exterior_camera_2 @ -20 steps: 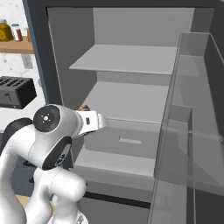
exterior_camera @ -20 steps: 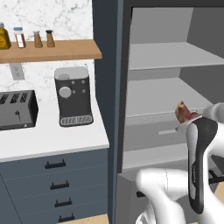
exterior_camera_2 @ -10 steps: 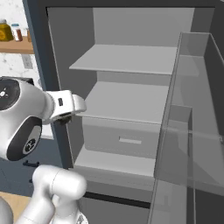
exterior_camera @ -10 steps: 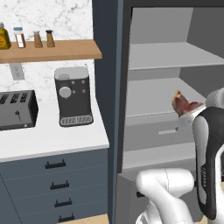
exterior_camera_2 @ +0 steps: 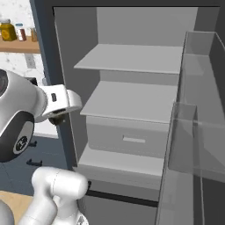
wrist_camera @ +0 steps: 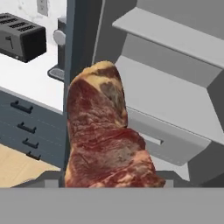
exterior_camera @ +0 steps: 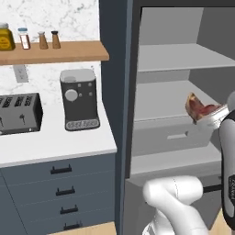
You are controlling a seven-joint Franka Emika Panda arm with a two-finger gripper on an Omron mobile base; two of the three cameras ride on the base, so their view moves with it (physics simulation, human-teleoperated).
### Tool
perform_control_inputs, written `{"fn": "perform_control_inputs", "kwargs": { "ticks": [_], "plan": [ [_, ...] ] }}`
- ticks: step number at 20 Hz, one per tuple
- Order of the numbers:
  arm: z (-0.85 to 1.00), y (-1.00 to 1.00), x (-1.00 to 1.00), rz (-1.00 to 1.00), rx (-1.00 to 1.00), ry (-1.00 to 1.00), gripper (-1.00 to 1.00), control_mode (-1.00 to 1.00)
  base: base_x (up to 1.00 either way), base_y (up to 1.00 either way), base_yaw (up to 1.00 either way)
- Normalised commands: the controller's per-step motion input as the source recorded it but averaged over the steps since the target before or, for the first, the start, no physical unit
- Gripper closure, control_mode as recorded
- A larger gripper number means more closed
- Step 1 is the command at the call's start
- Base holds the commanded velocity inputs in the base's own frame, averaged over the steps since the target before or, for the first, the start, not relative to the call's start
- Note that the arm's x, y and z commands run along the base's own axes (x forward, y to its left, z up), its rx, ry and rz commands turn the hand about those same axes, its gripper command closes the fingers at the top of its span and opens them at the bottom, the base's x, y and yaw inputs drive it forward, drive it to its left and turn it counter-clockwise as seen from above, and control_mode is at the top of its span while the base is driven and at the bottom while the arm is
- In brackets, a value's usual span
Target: Place one broccoli and one steak in each tupperware on the nearby counter, to pack two identical lunches.
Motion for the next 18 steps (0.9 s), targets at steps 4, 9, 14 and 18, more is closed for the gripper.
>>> {"fn": "perform_control_inputs", "kwargs": {
  "ticks": [4, 9, 14, 18],
  "plan": [
    [0.00, 0.00, 0.00, 0.00, 0.00, 0.00, 1.00, 1.00, -0.02, 0.83, 0.00],
    [0.00, 0.00, 0.00, 0.00, 0.00, 0.00, 1.00, 1.00, 0.00, 0.95, 0.00],
    [0.00, 0.00, 0.00, 0.00, 0.00, 0.00, 1.00, 1.00, 0.00, 0.98, 0.00],
    [0.00, 0.00, 0.00, 0.00, 0.00, 0.00, 1.00, 1.00, -0.02, 0.99, 0.00]
  ]
}}
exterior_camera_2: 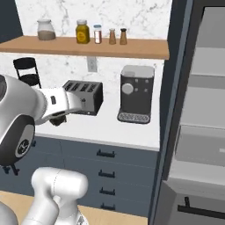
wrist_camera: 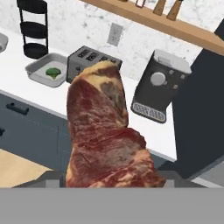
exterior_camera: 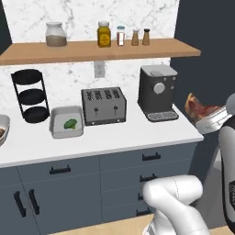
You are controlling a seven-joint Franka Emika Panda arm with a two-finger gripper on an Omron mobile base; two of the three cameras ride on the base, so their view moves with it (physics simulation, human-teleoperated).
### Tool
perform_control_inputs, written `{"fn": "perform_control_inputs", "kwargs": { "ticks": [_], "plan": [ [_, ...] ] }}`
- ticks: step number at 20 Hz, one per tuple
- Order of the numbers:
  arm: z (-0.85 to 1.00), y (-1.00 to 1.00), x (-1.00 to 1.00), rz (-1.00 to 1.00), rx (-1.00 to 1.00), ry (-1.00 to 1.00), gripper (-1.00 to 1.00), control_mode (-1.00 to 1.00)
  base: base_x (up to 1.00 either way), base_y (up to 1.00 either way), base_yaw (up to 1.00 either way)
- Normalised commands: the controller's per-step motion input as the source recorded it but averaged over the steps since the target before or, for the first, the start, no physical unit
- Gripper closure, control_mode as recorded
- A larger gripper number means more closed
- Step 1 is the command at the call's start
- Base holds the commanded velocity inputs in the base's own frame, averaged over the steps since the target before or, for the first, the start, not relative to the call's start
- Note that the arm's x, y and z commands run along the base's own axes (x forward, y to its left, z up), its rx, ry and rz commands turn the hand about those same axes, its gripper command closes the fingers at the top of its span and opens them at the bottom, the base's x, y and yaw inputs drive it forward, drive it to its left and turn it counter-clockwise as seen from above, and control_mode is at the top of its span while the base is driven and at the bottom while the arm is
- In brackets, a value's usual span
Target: Place one broccoli and one steak in each tupperware on the nearby counter, to pack two identical lunches.
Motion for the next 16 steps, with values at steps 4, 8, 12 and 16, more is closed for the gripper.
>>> {"fn": "perform_control_inputs", "kwargs": {
  "ticks": [4, 8, 12, 16],
  "plan": [
    [0.00, 0.00, 0.00, 0.00, 0.00, 0.00, 1.00, 1.00, 0.00, 0.93, 0.00],
    [0.00, 0.00, 0.00, 0.00, 0.00, 0.00, 1.00, 1.00, 0.05, 1.00, -0.01],
    [0.00, 0.00, 0.00, 0.00, 0.00, 0.00, 1.00, 1.00, 0.12, 0.87, -0.07],
    [0.00, 0.00, 0.00, 0.00, 0.00, 0.00, 1.00, 1.00, 0.12, 0.55, -0.06]
  ]
}}
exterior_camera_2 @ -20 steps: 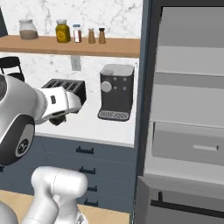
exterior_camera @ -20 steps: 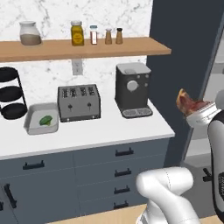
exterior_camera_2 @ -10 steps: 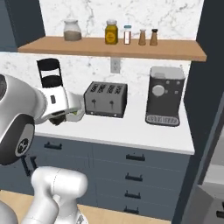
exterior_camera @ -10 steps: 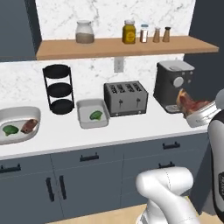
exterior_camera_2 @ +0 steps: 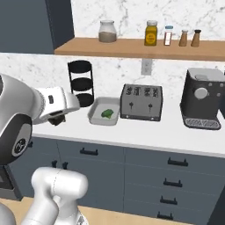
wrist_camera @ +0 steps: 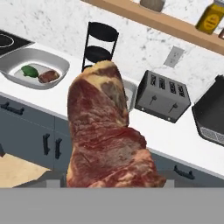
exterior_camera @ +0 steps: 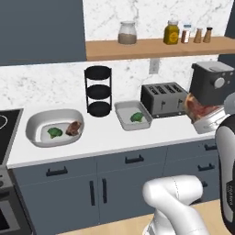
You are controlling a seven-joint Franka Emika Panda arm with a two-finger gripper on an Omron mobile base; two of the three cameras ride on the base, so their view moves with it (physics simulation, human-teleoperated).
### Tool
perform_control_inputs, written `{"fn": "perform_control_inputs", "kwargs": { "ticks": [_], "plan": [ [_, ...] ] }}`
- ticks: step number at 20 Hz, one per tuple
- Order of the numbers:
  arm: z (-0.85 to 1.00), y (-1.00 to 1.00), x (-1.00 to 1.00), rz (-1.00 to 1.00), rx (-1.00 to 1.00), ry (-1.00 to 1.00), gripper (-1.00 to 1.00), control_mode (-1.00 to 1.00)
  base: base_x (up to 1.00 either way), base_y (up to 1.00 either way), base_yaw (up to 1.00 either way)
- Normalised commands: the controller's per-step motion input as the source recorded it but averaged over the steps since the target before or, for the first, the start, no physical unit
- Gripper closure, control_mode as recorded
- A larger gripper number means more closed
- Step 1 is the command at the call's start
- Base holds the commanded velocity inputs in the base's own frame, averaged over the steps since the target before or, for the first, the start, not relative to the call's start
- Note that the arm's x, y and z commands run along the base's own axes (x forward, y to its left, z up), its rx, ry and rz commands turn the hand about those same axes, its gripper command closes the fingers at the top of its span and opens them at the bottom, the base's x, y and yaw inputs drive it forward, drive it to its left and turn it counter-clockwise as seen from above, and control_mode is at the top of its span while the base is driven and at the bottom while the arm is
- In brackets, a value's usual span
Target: Place one broccoli and one steak in each tupperware on the nearby counter, to pack two identical lunches.
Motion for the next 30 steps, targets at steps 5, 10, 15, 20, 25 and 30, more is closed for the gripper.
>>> {"fn": "perform_control_inputs", "kwargs": {
  "ticks": [5, 10, 15, 20, 25, 30],
  "plan": [
    [0.00, 0.00, 0.00, 0.00, 0.00, 0.00, 1.00, 1.00, 0.36, 0.13, -0.05],
    [0.00, 0.00, 0.00, 0.00, 0.00, 0.00, 1.00, 1.00, 0.74, 0.16, -0.04],
    [0.00, 0.00, 0.00, 0.00, 0.00, 0.00, 1.00, 1.00, 0.25, 0.28, 0.00],
    [-0.33, 0.06, 0.00, 0.00, 0.03, -0.06, 1.00, -1.00, 0.00, 0.05, 0.00],
    [-0.35, 0.09, 0.32, 0.00, 0.06, -0.05, 1.00, -1.00, 0.00, 0.00, 0.00],
    [-0.34, 0.01, 0.36, 0.00, 0.04, 0.09, 1.00, -1.00, 0.00, 0.00, 0.00]
  ]
}}
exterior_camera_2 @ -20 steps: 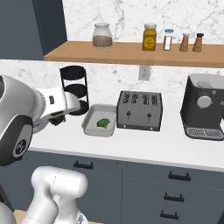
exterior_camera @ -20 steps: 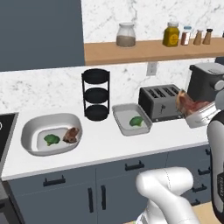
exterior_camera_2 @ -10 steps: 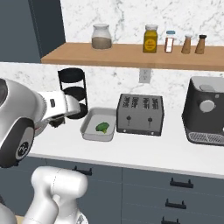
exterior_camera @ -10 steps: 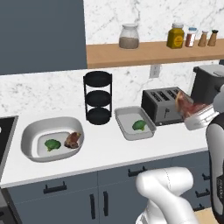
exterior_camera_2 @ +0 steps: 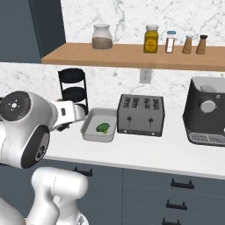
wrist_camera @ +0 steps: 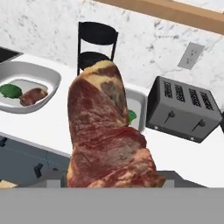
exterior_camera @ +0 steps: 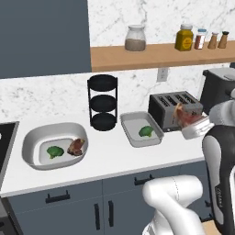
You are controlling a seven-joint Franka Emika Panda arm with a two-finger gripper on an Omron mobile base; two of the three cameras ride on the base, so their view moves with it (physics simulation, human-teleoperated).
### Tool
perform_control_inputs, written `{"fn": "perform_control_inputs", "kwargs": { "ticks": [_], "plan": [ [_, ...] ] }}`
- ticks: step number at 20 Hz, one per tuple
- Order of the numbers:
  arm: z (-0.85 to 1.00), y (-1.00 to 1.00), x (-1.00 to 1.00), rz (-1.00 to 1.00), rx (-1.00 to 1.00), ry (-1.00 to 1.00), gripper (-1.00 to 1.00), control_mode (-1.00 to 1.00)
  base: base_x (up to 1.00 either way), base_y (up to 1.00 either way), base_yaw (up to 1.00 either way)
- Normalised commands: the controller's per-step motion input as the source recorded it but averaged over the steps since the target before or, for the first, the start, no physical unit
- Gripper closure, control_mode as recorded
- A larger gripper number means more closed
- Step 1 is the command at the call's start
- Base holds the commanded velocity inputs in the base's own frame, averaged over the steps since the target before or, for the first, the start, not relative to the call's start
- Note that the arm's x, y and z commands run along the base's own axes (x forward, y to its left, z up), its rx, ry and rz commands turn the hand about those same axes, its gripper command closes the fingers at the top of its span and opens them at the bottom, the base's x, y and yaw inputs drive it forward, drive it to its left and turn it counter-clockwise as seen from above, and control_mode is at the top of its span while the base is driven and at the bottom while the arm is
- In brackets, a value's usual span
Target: Place one broccoli and one steak in each tupperware on the nearby counter, to pack two identical lunches.
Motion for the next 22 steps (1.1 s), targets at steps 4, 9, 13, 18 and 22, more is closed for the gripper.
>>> {"fn": "perform_control_inputs", "kwargs": {
  "ticks": [4, 9, 13, 18, 22],
  "plan": [
    [-0.52, 0.00, 0.33, 0.00, 0.00, 0.07, 1.00, -1.00, 0.00, 0.00, 0.00],
    [-0.42, 0.00, 0.79, 0.01, 0.03, 0.05, 1.00, -1.00, 0.00, 0.00, 0.00],
    [-0.34, 0.00, 1.00, 0.04, 0.05, 0.09, 1.00, -1.00, 0.00, 0.00, 0.00],
    [-0.44, 0.00, 0.99, 0.01, 0.00, 0.12, 1.00, -1.00, 0.00, 0.00, 0.00],
    [-0.44, 0.00, 0.82, -0.01, 0.01, 0.13, 1.00, -1.00, 0.00, 0.00, 0.00]
  ]
}}
